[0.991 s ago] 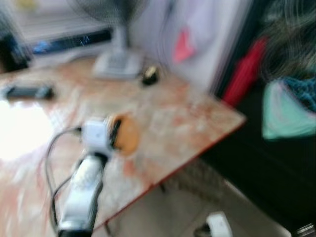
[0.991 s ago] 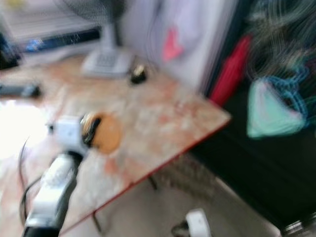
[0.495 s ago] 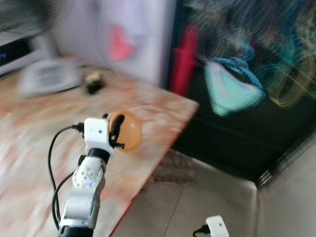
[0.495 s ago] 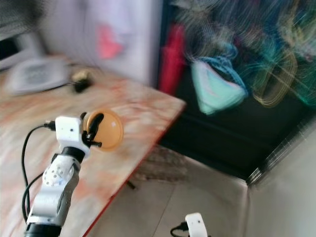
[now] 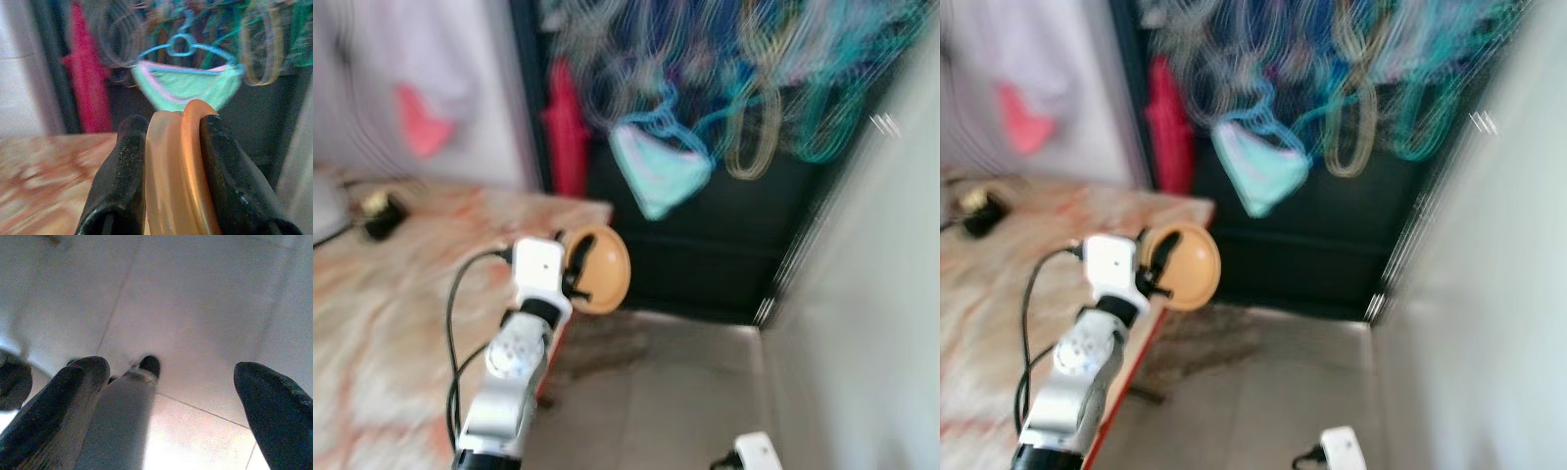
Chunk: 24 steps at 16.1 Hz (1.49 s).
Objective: Restocking fridge
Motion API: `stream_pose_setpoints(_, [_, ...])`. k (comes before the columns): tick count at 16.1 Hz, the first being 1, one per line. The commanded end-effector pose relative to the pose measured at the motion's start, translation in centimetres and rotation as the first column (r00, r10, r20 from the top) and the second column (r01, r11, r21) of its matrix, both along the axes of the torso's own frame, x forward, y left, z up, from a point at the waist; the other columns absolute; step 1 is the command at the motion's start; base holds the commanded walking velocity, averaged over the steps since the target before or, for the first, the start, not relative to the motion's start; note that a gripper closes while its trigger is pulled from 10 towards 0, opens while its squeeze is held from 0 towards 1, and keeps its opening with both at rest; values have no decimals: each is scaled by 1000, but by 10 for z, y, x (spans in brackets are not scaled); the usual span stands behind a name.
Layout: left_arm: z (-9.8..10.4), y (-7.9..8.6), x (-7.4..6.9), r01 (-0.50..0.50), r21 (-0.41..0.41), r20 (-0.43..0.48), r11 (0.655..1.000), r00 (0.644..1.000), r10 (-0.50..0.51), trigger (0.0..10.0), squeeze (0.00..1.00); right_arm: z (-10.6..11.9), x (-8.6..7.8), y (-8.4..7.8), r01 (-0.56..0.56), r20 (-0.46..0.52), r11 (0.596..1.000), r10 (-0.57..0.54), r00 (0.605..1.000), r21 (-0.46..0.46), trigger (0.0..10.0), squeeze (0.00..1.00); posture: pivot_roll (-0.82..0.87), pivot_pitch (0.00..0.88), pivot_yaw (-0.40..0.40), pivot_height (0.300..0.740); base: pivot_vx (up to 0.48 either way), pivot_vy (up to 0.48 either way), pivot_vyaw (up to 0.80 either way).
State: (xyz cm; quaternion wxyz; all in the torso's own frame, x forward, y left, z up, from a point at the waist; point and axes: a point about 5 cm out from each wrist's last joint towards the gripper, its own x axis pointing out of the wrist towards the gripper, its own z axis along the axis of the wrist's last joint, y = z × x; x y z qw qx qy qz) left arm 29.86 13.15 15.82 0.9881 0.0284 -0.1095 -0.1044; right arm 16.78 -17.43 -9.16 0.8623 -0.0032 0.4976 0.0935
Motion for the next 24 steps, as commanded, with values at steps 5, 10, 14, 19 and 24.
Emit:
stream_pose_setpoints(5, [2,4,2,-2,5,1,1000,1000,2,10000,0,-2,-3,5,3,-10,1000,-3,1000,10,10000,0,51,0,-12,740,0,0,-800])
stream_pose_setpoints(10, [0,11,3,-12,23,-2,1000,1000,12,10000,0,-2,-3,6,2,-12,1000,-1,1000,12,10000,0,46,0,-3,740,0,0,-800])
stream_pose_setpoints(14, [-2,19,5,-15,45,-8,999,1000,15,10000,0,-3,-4,10,4,-12,1000,-4,1000,16,10000,0,35,0,13,740,0,0,-800])
stream_pose_setpoints(19, [-8,30,11,-36,52,-33,998,999,38,10000,0,-4,-6,15,18,-11,1000,-18,1000,23,10000,0,2,0,41,740,0,0,-800])
stream_pose_setpoints(24, [-43,62,15,-136,79,-159,988,976,147,10000,0,-3,-3,18,56,-6,998,-56,998,34,10000,0,-36,0,50,740,0,0,-800])
